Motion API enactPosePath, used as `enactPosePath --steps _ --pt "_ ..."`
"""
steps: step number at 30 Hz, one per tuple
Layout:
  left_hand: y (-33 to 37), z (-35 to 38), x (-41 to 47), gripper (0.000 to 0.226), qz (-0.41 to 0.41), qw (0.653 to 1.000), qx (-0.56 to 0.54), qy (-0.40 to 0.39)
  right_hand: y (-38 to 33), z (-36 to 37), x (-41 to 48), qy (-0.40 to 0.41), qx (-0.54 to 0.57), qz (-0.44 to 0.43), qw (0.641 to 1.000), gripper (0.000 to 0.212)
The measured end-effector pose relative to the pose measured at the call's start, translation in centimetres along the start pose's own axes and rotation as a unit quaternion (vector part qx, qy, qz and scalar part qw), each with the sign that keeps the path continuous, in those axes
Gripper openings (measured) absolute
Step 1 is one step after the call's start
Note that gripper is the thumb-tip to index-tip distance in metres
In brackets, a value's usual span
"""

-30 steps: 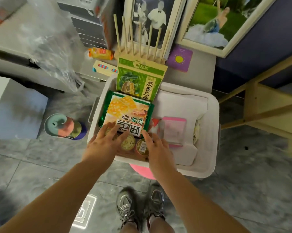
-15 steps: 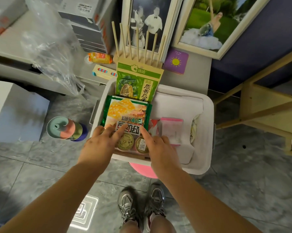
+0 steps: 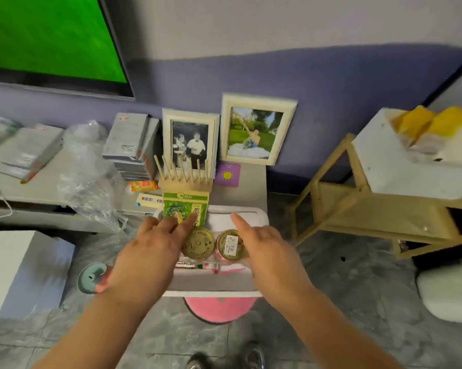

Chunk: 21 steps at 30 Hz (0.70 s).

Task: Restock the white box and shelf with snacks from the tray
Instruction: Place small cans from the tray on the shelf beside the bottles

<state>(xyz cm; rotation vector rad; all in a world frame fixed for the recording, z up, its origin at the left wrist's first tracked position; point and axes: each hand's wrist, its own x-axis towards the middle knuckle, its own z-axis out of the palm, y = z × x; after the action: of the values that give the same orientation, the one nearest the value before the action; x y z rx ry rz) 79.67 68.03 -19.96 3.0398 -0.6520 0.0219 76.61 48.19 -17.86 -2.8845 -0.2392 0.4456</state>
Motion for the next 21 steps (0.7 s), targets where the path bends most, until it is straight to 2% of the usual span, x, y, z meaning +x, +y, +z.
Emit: enactPosePath --steps 4,10,21 --pt "3.6 -7.7 2.3 0.077 0.038 0.998 0.028 0.037 2.2 -6.8 -3.4 0.076 -0.01 0.025 0.997 0.075" --pt "12.4 -15.3 5.9 0.076 0.107 0.99 0.041 0.086 8.4 -14.5 -9.9 0.175 -0.016 0.069 0.982 0.075" --pt "36.5 -19.2 12.5 0.082 0.237 0.959 0.008 0.157 27.8 -22.1 -23.5 0.219 -0.026 0.134 0.966 0.081"
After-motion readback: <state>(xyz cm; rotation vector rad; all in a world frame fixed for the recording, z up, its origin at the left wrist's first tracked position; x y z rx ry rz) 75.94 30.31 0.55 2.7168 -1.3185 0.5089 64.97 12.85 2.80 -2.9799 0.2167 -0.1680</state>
